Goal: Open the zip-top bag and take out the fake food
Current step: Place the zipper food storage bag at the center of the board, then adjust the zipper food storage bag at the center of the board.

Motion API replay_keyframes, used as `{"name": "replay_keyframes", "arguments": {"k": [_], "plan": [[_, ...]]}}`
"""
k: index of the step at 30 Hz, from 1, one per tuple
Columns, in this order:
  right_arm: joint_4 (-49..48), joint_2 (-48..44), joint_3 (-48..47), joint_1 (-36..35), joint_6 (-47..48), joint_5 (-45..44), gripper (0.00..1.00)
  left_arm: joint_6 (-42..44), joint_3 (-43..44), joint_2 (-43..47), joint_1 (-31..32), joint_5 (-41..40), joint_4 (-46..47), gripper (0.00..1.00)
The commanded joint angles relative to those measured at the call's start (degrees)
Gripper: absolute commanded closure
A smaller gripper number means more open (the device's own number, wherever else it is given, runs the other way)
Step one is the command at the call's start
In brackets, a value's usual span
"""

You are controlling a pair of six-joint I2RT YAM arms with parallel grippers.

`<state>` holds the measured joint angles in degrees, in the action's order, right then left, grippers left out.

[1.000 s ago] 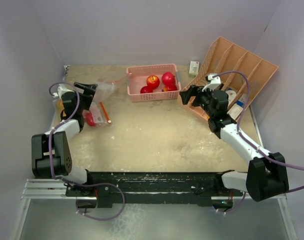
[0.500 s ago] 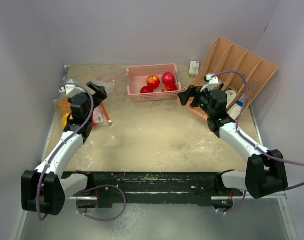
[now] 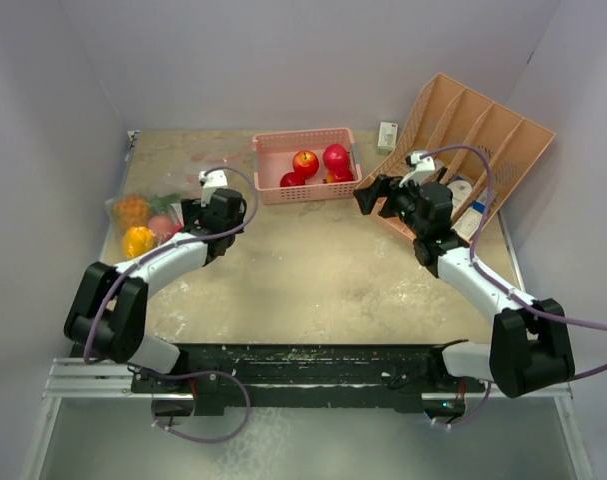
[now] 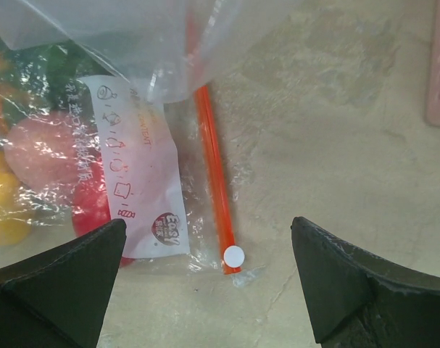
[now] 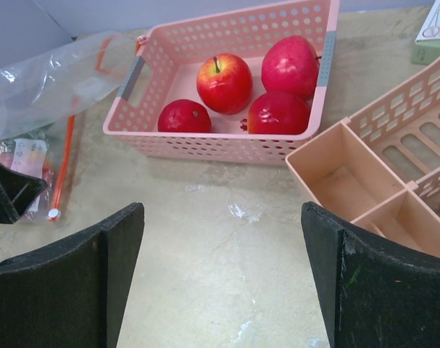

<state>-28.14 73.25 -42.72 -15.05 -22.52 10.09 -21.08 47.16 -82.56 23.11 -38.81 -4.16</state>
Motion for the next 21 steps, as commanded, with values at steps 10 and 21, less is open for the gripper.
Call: {"name": "replay_keyframes", "arguments": {"k": [10, 21], "plan": [[-2.8, -0.6, 0.7, -0.2, 0.5, 0.1, 0.1, 3.8, 5.6, -9.2, 0.6, -1.0, -4.2, 0.0], [-2.6, -1.0, 1.1, -0.2, 0.2, -0.7, 0.1, -0.7, 11.0, -14.4, 0.2, 3.6, -11.1, 0.01]]}}
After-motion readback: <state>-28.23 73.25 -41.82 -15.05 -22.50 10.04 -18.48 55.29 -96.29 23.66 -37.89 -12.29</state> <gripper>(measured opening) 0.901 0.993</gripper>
